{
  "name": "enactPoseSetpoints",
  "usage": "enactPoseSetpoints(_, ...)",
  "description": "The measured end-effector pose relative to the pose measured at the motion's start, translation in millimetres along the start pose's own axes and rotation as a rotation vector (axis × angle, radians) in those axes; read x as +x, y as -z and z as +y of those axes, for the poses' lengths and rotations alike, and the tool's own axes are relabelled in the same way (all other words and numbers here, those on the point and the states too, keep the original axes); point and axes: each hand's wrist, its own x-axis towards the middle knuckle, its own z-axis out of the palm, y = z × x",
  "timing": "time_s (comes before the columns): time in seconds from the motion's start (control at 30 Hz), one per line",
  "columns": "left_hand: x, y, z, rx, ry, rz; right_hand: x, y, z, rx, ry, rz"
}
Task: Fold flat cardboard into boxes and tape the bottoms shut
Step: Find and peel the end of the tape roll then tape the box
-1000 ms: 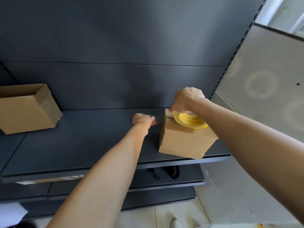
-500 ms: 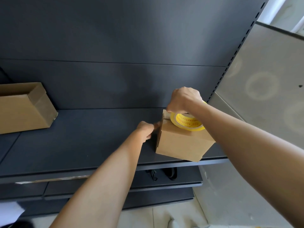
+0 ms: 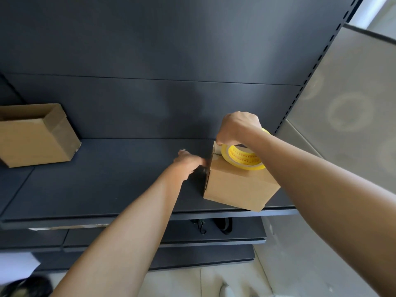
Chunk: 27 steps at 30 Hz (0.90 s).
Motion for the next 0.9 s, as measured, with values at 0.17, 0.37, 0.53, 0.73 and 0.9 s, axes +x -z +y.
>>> enactPoseSetpoints(0.17, -18, -3, 29, -0.234, -0.051, -0.257, 2, 1, -1, -0.004, 0.004, -0.023)
enactPoseSetpoints(0.37, -16, -24, 28, -0.071, -0.193, -0.113, 0, 5, 5, 0.083, 0.026, -0.07)
enactPoseSetpoints(0.53, -20, -28, 30, -0.087, -0.288, 0.017, 4, 21, 33, 0.343, 0.075, -0.225)
enactPoseSetpoints(0.73, -34, -44, 34, 0.065, -0.402, 0.062, 5, 6, 77, 0.513, 0.064, -0.232)
enactPoseSetpoints(0.9, -30, -47, 34, 0.121, -0.427, 0.117, 4, 7, 86, 0.443, 0.099, -0.191)
